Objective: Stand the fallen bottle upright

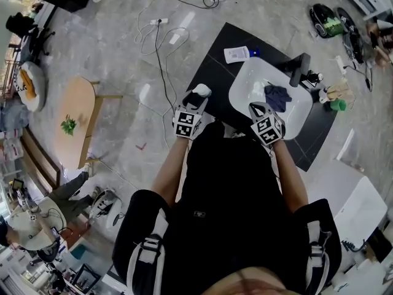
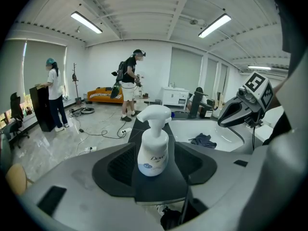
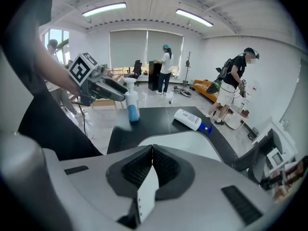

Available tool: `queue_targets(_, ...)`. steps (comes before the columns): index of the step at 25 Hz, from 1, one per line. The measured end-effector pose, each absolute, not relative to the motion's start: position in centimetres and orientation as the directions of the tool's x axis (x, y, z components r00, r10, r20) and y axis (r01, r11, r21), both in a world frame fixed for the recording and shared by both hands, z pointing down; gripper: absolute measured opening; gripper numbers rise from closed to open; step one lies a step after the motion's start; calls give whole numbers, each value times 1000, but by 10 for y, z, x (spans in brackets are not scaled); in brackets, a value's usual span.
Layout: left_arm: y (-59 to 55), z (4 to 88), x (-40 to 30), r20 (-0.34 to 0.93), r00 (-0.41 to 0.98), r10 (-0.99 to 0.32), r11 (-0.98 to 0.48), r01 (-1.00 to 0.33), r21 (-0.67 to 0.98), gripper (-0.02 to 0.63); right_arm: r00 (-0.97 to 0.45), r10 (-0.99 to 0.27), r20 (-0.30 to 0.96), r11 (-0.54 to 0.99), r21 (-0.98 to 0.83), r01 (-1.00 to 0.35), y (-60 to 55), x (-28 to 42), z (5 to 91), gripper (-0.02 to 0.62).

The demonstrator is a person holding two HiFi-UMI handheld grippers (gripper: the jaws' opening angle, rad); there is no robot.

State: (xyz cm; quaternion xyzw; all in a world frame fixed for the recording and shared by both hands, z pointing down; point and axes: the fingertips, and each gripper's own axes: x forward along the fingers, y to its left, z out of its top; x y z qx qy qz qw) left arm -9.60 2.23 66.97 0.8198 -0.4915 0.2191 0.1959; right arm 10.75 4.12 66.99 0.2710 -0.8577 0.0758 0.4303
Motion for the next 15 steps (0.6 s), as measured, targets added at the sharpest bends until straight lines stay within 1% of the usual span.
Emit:
queue_targets(5, 50, 654, -100, 537, 360, -763, -361, -926, 109, 226, -529, -386, 756, 864, 94, -496, 49, 112, 661, 60)
queue_targets(6, 57, 647, -98, 523, 356, -774, -352, -929, 111, 203, -537, -388, 749, 862, 89, -500, 50, 115, 659, 60)
queue_targets(8, 70, 630, -93, 489, 361, -794, -348, -930, 121, 81, -555, -399, 730, 854, 74, -515, 50, 117, 652, 60)
queue_targets(9, 77, 621, -90, 472, 368, -801, -351, -928, 128, 45, -563, -404, 721, 849, 66, -524, 51, 119, 651, 60)
queue_targets(11, 85, 607, -80, 440, 390, -809, -365, -920, 144, 23, -569, -413, 711, 841, 58, -539, 51, 125, 651, 60)
queue_targets(15, 88, 582, -63, 385, 453, -804, -419, -891, 174, 20, -544, -448, 710, 804, 53, -592, 41, 137, 646, 60)
